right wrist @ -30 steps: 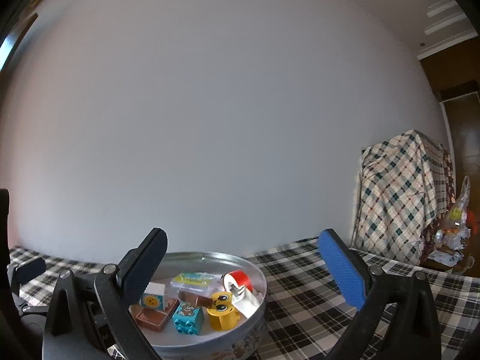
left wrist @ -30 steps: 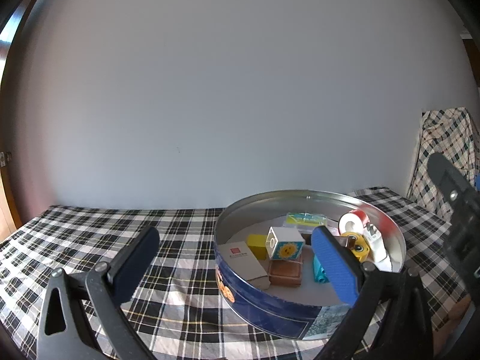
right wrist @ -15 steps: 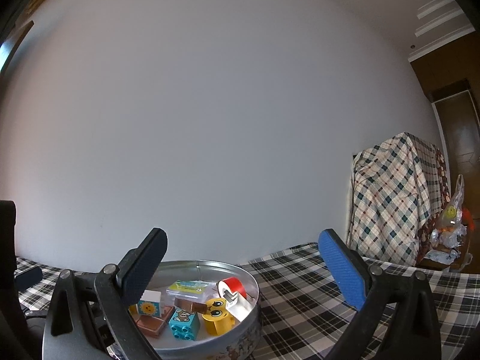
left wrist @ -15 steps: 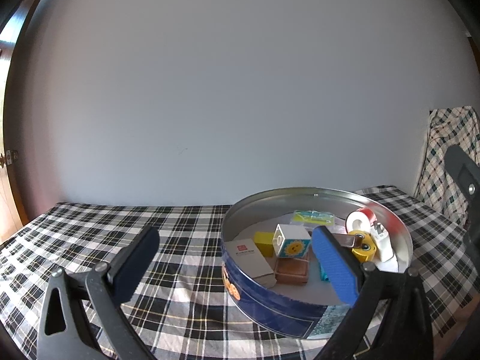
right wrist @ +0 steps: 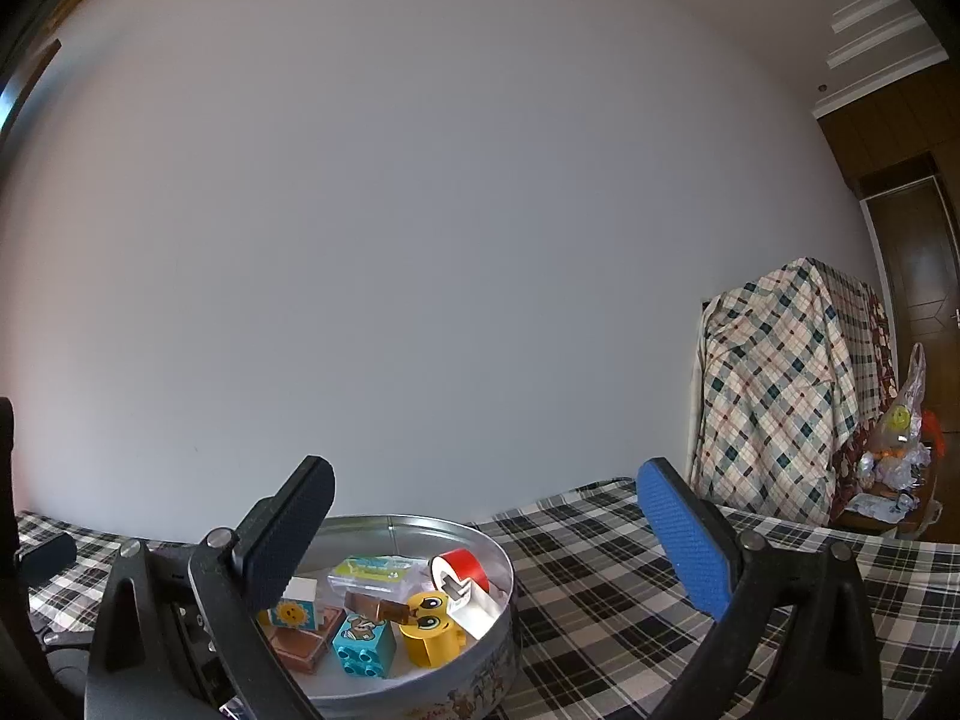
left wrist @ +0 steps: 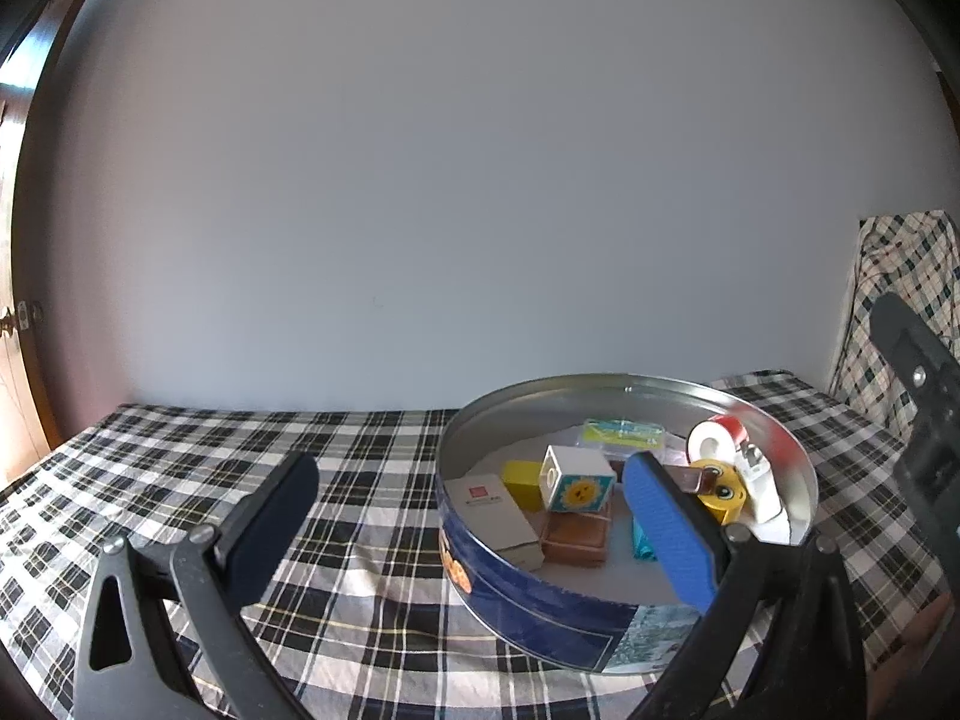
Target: Organize rigid objects
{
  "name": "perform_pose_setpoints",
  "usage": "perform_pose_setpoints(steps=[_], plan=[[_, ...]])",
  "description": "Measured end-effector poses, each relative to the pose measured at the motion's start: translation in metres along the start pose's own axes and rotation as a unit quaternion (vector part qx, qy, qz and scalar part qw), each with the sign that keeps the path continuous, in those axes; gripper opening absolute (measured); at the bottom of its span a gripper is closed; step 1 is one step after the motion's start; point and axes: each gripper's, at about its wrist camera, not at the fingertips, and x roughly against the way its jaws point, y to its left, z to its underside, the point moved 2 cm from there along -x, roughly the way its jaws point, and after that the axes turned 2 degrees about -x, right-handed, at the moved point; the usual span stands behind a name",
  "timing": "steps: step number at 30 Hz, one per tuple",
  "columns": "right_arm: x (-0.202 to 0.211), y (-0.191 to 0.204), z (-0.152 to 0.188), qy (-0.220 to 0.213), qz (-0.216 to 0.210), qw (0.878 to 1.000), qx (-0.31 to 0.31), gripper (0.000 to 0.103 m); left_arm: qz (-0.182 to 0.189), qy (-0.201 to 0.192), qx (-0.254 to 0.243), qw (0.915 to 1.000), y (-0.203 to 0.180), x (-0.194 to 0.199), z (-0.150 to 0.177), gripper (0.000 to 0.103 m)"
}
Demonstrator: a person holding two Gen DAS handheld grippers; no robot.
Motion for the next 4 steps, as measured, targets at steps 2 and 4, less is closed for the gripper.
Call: perform_pose_setpoints(steps=[2, 4], plan=[[-0.0007, -0.0009, 0.0005, 0.002, 0.002, 1.0, 0.0, 0.102, 0.005, 0.003, 0.002, 1.0, 0.0012, -0.0011, 0.0002, 0.103], [-0.0013, -0.0024, 0.0009, 0.003, 0.006, 1.0, -0.001, 0.102, 0.007, 0.005, 0.001, 1.0, 0.0001, -0.002, 0.0003, 0.103]])
